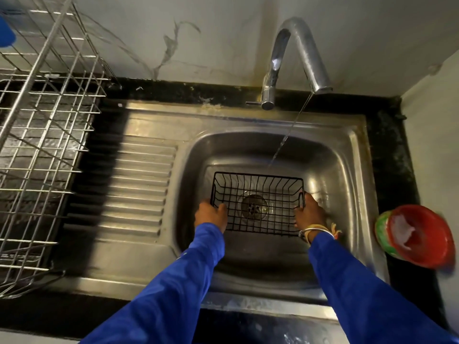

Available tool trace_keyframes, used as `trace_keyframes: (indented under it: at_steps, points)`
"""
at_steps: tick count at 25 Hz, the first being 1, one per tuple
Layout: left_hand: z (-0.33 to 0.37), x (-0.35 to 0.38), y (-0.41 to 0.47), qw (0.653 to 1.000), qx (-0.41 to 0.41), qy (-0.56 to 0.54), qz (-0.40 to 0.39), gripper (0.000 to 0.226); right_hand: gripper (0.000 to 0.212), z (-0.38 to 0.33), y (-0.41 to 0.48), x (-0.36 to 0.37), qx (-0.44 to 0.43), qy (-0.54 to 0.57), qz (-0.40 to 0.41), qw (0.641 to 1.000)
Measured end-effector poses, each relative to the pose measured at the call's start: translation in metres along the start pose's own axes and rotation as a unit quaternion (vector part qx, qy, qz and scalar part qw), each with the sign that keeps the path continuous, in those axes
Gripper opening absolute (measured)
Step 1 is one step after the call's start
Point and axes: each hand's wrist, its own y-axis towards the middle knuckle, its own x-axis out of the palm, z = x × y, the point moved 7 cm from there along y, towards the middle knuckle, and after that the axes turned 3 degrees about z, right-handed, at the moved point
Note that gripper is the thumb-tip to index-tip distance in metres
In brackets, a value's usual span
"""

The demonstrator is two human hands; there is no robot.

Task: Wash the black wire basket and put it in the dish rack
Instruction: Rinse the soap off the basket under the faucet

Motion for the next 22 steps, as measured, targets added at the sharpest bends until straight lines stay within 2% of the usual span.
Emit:
trace_keyframes:
  at_steps: [7,10,12,15,16,18,20,22]
  points:
    - [-0.004,0.007,0.004,0.998,-0.012,0.046,-0.044,0.060,0.060,0.011,-0.002,0.007,0.040,0.012,-0.054,0.998]
    - [0.024,0.004,-0.003,0.992,0.076,0.095,-0.007,0.068,0.056,-0.013,-0.008,-0.010,0.016,-0.043,-0.041,0.998]
    - [0.065,0.008,-0.011,0.986,0.164,0.020,-0.005,0.061,0.050,-0.061,-0.008,-0.035,-0.066,-0.050,0.030,0.996]
    - [0.134,0.032,-0.031,0.968,0.190,-0.106,-0.122,0.030,0.011,-0.147,-0.016,-0.063,-0.164,0.094,0.060,0.980]
    - [0.156,0.039,-0.036,0.959,0.186,-0.150,-0.155,0.022,0.016,-0.170,-0.016,-0.069,-0.163,0.154,0.046,0.973]
    - [0.191,0.049,-0.042,0.933,0.129,-0.255,-0.216,0.030,0.020,-0.200,-0.013,-0.077,-0.100,0.314,0.008,0.944]
    - [0.216,0.056,-0.047,0.899,0.080,-0.342,-0.261,0.041,0.016,-0.212,-0.010,-0.081,-0.028,0.461,-0.010,0.887]
    - [0.229,0.060,-0.044,0.897,0.061,-0.357,-0.254,0.044,0.017,-0.214,-0.010,-0.086,-0.007,0.504,0.020,0.864]
